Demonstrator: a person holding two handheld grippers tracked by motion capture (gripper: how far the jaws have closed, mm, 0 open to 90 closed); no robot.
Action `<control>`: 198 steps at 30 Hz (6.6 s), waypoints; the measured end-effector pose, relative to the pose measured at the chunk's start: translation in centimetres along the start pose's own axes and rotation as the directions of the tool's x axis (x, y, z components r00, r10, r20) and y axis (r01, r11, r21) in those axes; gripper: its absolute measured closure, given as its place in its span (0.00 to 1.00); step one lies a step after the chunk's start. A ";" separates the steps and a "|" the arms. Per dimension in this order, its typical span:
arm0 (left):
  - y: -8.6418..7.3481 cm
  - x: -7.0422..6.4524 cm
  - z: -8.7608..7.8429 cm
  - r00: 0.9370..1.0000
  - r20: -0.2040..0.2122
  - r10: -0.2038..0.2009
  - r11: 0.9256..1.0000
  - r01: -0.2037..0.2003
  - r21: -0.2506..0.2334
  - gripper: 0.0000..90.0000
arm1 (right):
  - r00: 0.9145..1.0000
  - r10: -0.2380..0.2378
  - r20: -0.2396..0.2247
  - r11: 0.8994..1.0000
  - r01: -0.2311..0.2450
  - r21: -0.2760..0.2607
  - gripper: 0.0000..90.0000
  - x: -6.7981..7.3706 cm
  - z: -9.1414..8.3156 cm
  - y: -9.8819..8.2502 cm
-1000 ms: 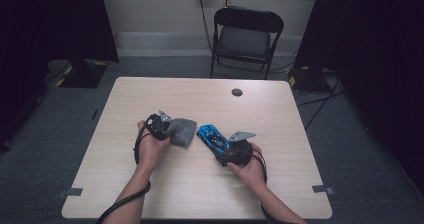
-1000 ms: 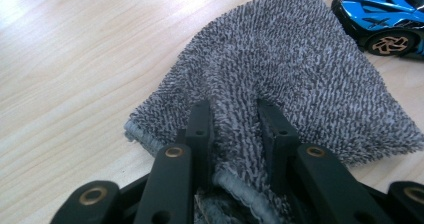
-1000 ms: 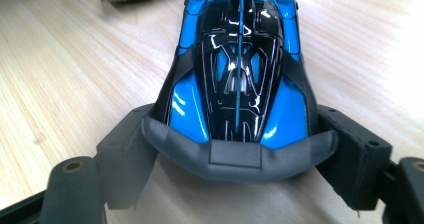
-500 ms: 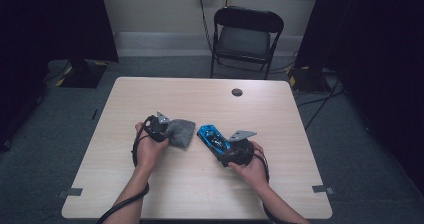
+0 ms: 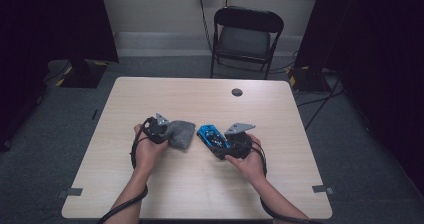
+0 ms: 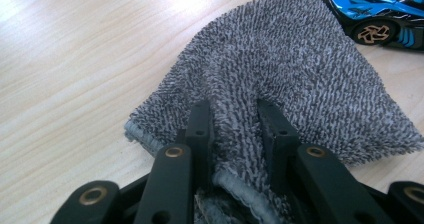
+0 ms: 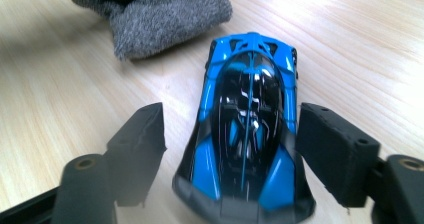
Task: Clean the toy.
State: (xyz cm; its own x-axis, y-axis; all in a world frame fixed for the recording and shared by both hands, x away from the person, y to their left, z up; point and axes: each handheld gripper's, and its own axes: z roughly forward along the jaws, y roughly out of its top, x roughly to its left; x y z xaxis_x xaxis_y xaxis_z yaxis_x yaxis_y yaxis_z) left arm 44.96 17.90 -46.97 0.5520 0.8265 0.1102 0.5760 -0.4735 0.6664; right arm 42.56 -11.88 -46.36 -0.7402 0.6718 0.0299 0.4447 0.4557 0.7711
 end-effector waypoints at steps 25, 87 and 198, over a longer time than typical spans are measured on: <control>-0.1 -0.5 0.6 1.000 0.019 0.013 1.000 -0.012 -0.003 0.79 | 0.997 0.047 0.056 0.997 -0.050 0.055 0.45 -0.9 4.0 1.6; 0.0 -1.6 -0.6 0.993 0.116 -0.016 0.991 0.031 -0.132 0.46 | 0.997 0.050 0.064 0.998 -0.053 0.034 0.47 -0.8 4.2 1.5; 0.2 -0.7 0.9 0.976 0.207 -0.071 0.995 0.083 -0.049 0.81 | 0.997 0.053 0.057 0.999 -0.054 0.001 0.47 -0.9 4.2 1.1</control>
State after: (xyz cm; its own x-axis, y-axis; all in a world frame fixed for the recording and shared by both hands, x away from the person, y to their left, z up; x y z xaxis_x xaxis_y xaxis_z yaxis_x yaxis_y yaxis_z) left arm 45.30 16.95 -47.57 0.6225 0.7771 -0.0924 0.5893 -0.3877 0.7088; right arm 45.85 -9.53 -48.25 -0.6855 0.7272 0.0349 0.4841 0.4195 0.7679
